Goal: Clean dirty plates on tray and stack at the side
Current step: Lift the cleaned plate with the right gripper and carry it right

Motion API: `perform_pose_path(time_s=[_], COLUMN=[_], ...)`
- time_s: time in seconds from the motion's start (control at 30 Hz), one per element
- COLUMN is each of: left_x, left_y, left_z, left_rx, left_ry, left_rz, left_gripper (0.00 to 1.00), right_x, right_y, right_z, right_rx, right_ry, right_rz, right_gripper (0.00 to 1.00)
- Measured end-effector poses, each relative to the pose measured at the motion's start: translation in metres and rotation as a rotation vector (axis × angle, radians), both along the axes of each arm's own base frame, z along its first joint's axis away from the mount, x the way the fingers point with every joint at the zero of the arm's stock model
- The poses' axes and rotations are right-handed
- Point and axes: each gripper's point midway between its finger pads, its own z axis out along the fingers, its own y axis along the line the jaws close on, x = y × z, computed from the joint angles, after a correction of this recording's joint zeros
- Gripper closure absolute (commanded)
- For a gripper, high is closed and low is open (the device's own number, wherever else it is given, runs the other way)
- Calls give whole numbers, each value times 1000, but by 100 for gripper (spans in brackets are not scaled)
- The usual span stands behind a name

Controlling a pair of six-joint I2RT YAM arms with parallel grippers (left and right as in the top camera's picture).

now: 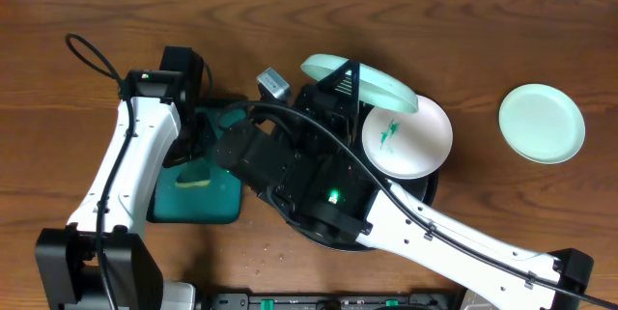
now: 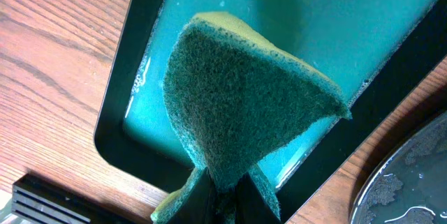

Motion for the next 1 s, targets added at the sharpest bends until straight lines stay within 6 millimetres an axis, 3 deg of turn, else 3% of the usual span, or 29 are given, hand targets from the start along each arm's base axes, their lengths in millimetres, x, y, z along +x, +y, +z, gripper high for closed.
perform_pose_path(time_s=[0.3,1.0], left_x=[0,0], left_y=[0,0], left_z=[0,0], left_rx=[0,0], left_ry=[1,3], left_rz=[-12,-14], left_gripper=[93,93], right_x=[2,10], right_y=[4,9], right_z=[6,9], right_rx=[-45,118], right_ry=[13,-35], right_rz=[-3,16], right_gripper=[99,99])
